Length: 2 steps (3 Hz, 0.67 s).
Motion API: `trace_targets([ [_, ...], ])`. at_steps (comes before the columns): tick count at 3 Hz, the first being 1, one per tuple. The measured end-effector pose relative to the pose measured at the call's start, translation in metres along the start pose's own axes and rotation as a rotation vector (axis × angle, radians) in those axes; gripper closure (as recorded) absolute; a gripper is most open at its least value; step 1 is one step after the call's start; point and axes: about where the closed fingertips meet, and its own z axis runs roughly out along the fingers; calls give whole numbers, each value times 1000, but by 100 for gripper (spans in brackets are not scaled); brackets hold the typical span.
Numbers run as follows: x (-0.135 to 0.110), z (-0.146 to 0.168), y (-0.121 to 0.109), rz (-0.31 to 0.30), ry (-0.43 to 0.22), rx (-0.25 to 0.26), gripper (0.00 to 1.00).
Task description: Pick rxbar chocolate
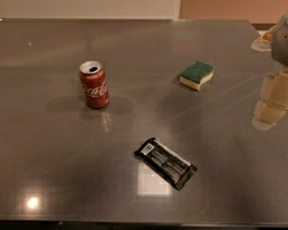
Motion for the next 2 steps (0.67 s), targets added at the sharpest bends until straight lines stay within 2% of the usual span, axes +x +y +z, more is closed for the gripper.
trace_targets([
  [1,-12,9,9,-5,-8,-17,0],
  [2,-31,27,26,-6,-16,-59,0],
])
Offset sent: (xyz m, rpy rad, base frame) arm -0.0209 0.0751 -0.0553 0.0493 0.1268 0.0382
